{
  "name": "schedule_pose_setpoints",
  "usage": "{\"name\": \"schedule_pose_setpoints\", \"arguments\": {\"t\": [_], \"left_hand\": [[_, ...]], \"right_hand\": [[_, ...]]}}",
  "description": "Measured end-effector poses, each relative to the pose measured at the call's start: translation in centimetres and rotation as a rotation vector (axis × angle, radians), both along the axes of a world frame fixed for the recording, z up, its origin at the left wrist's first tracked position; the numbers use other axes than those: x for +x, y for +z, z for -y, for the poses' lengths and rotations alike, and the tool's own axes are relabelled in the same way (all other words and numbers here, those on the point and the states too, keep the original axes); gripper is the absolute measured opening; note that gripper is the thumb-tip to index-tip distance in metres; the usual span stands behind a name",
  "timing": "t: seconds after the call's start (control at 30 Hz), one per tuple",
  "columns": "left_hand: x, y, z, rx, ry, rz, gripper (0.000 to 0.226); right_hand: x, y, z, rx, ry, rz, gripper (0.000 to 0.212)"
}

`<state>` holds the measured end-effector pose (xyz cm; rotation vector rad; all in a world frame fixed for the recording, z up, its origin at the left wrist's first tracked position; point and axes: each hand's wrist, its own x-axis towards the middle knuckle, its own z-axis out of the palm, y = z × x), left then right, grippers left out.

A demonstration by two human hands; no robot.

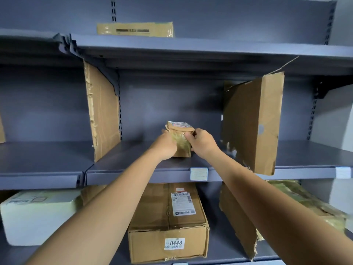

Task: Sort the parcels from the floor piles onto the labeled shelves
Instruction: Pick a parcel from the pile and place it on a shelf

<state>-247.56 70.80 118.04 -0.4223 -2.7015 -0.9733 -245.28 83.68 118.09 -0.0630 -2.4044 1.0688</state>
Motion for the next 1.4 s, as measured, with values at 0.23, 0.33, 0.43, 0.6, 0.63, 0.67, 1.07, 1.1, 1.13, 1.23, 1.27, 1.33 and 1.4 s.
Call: {"name": "schedule_pose_setpoints", "arguments": {"t": [0.23,0.33,0.43,0.6,0.63,0.67,1.07,1.1,1.13,1.23,1.27,1.33,1.4], "left_hand": [[1.7,0.3,0.5,0.076,0.075,-0.126,0.076],[4.4,0.3,-0.3,0.145,0.07,-0.318,0.065],[7.0,-0.6,-2.9,0.299,-0.008,-0.374,0.06],[11.4,-2.3,-8.0,0.52,-0.143,-0.292,0.041],[12.6,-2.7,-9.1,0.537,-0.166,-0.287,0.036],[13.9,-3.0,-10.2,0.55,-0.192,-0.285,0.032],[36.3,-7.3,-28.3,0.596,-0.558,-0.03,0.025],[38.4,-7.8,-29.8,0.59,-0.596,-0.008,0.025],[40.4,-8.4,-31.2,0.585,-0.628,0.005,0.023],[46.2,-10.0,-35.0,0.571,-0.711,0.052,0.022],[47.9,-10.6,-36.2,0.562,-0.745,0.075,0.021],[50.9,-11.8,-38.7,0.543,-0.806,0.119,0.021],[53.3,-12.9,-41.2,0.53,-0.852,0.157,0.022]], "right_hand": [[0.8,-0.3,1.0,-0.026,-0.079,0.006,0.039],[2.3,-0.4,1.0,-0.082,-0.087,-0.044,0.039],[5.3,-0.5,0.0,-0.208,-0.057,-0.074,0.036],[12.8,-1.2,-3.5,-0.288,-0.029,-0.095,0.032],[14.4,-1.4,-4.4,-0.288,-0.042,-0.1,0.031],[16.1,-1.4,-5.5,-0.282,-0.063,-0.107,0.031],[42.6,-5.6,-22.6,-0.336,-0.403,-0.11,0.027],[44.8,-6.2,-24.0,-0.339,-0.435,-0.109,0.026],[46.9,-6.8,-25.2,-0.347,-0.469,-0.108,0.025],[52.8,-8.9,-28.4,-0.379,-0.575,-0.103,0.025],[54.5,-9.6,-29.3,-0.383,-0.61,-0.099,0.027],[57.6,-11.1,-31.3,-0.383,-0.679,-0.098,0.029],[60.3,-12.4,-33.3,-0.373,-0.755,-0.112,0.03]]}}
